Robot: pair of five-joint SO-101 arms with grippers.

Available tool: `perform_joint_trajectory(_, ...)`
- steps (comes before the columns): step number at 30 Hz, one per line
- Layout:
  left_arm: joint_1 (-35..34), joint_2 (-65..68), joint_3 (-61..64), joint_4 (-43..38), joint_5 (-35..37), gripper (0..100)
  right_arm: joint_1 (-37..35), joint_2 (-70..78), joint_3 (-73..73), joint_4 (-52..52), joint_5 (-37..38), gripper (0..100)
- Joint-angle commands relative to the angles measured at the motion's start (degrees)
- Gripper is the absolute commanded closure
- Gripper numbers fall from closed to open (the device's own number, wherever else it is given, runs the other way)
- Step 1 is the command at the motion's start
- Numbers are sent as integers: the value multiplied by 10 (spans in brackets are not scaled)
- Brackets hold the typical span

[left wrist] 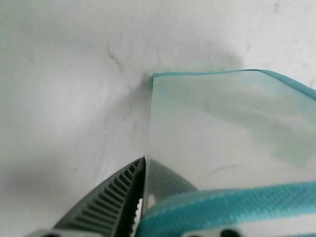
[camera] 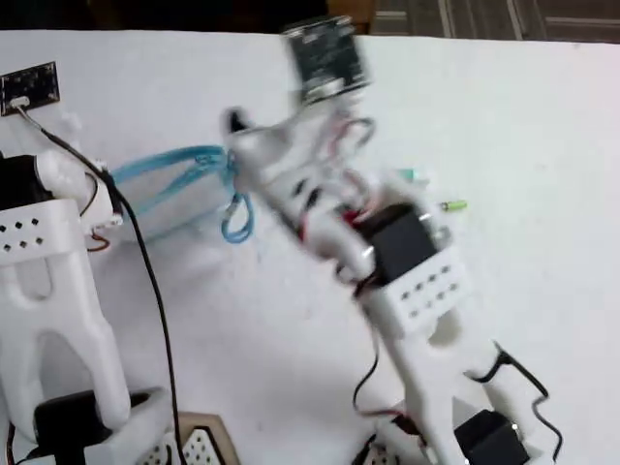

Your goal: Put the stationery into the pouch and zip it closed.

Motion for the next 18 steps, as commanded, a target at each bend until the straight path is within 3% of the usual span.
perform_joint_trajectory(1, -4, -6, -3, -1, -4, 978, 116, 21, -3, 88, 175, 726)
perform_joint_trajectory(5, -4, -6, -2, -1, -4, 978, 215, 116, 7, 187, 437, 726)
perform_joint_trajectory(8, -4, -6, -1, -1, -4, 978, 250, 204, 21, 238, 570, 726)
perform_joint_trajectory(14, -1, -3, -1, -1, -4, 978, 246, 362, 18, 226, 638, 730)
perform_joint_trajectory(18, -1, -3, 0, -1, -4, 978, 237, 436, 18, 163, 642, 784)
